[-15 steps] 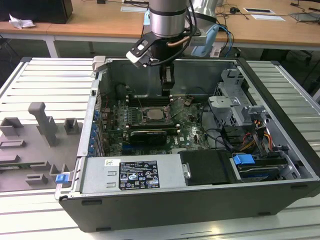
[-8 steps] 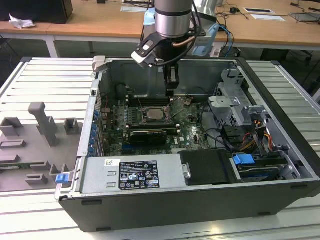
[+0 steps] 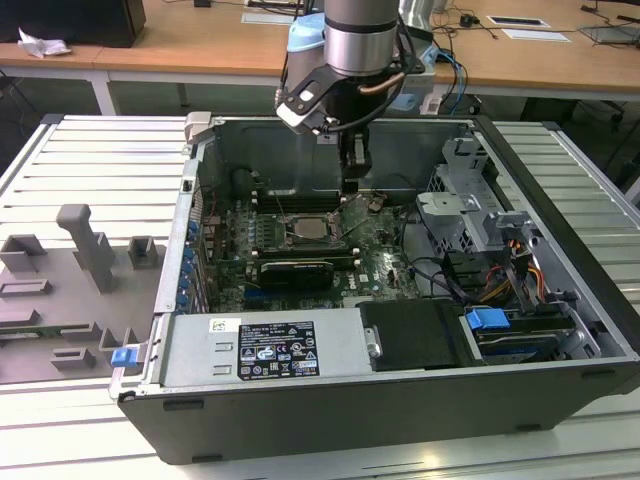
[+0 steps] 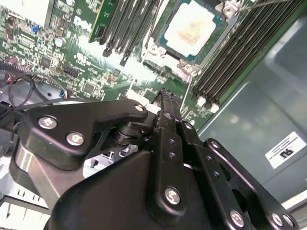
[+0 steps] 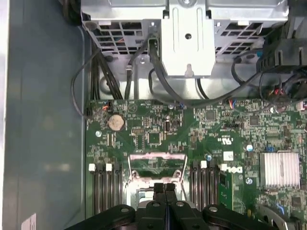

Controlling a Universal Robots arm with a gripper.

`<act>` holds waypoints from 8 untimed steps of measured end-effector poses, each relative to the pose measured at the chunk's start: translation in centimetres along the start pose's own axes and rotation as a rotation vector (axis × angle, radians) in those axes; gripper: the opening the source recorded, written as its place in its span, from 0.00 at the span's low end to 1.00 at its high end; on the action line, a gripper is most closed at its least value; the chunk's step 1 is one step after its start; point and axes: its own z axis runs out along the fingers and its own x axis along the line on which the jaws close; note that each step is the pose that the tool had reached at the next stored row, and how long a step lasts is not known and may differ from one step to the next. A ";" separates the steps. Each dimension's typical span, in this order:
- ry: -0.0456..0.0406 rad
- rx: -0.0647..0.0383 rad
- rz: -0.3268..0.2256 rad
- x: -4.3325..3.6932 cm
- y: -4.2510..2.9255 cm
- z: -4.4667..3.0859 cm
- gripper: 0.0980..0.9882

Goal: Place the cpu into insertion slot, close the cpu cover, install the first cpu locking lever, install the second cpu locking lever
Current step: 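Close the cpu cover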

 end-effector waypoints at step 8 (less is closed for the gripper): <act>-0.0005 0.002 0.000 0.25 2.99 1.38 0.01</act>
